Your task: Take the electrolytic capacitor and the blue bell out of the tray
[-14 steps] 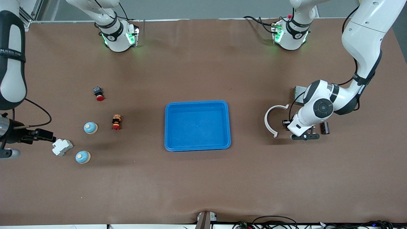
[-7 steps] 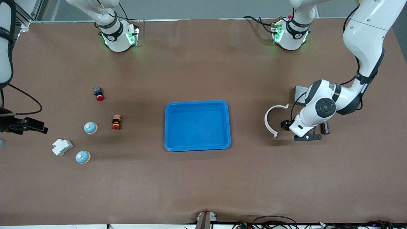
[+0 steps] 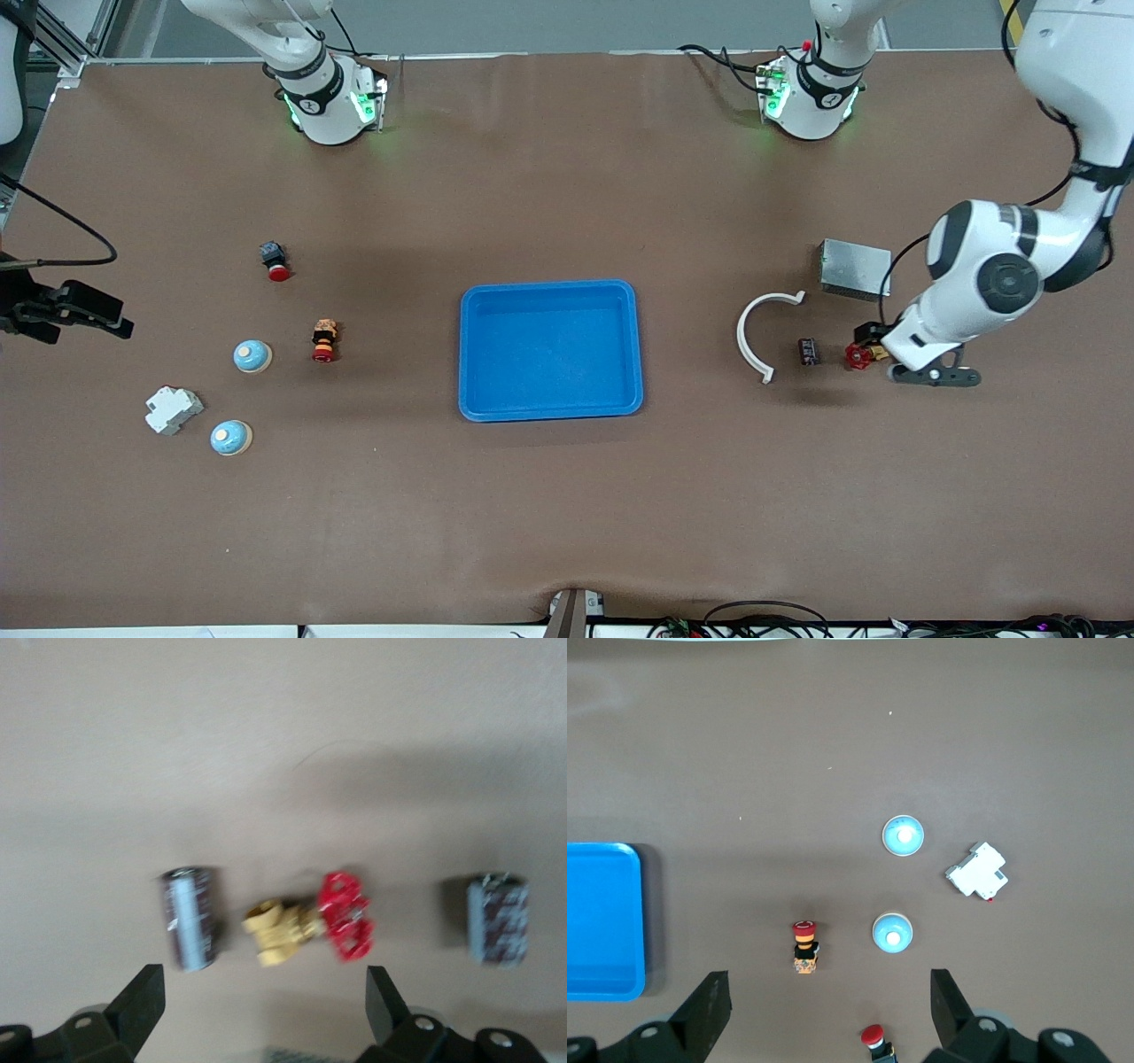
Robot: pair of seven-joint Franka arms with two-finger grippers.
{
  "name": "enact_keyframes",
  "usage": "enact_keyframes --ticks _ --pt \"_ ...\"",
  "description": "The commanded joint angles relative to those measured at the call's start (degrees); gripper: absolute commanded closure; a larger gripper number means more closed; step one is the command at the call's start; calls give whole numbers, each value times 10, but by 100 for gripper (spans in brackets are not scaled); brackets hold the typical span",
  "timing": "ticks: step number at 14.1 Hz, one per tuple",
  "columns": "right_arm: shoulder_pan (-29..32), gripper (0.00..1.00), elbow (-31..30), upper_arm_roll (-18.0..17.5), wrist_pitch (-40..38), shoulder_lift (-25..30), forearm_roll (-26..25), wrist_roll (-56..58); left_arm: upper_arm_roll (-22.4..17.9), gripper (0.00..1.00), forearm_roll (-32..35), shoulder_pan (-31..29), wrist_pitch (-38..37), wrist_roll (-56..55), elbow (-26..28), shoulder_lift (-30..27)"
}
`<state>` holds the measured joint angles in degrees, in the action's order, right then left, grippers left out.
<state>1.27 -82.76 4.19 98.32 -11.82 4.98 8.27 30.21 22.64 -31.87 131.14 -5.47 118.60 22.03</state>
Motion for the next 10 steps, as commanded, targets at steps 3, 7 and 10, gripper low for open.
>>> enact_keyframes --ticks 3,7,10 --pt "-9 0 -35 -3 0 40 -51 -12 50 0 -123 -110 -92 180 1 -92" --pt "-8 0 -94 -2 16 81 -51 -15 49 0 -147 -111 -228 190 -82 -126" --pt "-4 0 -95 0 14 83 -51 -14 49 0 -167 -111 -308 190 -160 -124"
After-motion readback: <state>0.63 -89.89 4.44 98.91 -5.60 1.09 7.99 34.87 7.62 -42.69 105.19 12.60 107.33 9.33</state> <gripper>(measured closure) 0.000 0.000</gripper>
